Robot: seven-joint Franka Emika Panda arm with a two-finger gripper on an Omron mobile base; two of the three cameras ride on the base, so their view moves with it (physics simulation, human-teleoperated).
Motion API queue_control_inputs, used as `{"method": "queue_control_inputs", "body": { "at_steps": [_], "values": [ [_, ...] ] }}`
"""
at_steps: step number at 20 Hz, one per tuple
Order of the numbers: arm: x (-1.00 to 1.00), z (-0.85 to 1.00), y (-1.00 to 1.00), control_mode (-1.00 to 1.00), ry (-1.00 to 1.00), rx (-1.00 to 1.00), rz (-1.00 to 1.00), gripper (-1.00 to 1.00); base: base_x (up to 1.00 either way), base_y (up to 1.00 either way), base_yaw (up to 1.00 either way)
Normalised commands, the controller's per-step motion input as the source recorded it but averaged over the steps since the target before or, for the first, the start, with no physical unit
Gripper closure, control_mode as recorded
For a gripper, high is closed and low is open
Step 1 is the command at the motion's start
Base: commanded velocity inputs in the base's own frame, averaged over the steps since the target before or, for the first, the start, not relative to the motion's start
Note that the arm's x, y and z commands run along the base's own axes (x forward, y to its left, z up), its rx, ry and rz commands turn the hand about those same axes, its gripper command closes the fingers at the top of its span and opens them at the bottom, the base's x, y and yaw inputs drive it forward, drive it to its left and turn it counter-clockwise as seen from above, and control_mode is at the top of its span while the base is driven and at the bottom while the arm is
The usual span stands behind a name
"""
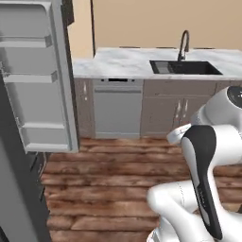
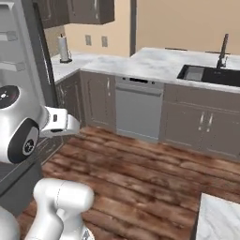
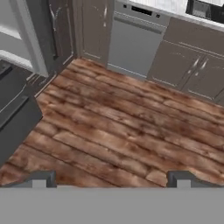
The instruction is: Grab the garlic and lemon from the fridge, place them in the blender, close the lid, and turn on the blender to create a marinade.
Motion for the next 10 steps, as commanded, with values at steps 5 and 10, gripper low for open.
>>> {"method": "queue_control_inputs", "body": {
  "at_steps": [5, 10],
  "values": [
    [0.00, 0.00, 0.00, 1.00, 0.00, 0.00, 0.00, -1.00, 0.68, -0.11, 0.88],
    [0.00, 0.00, 0.00, 1.00, 0.00, 0.00, 0.00, -1.00, 0.46, -0.10, 0.95]
  ]
}}
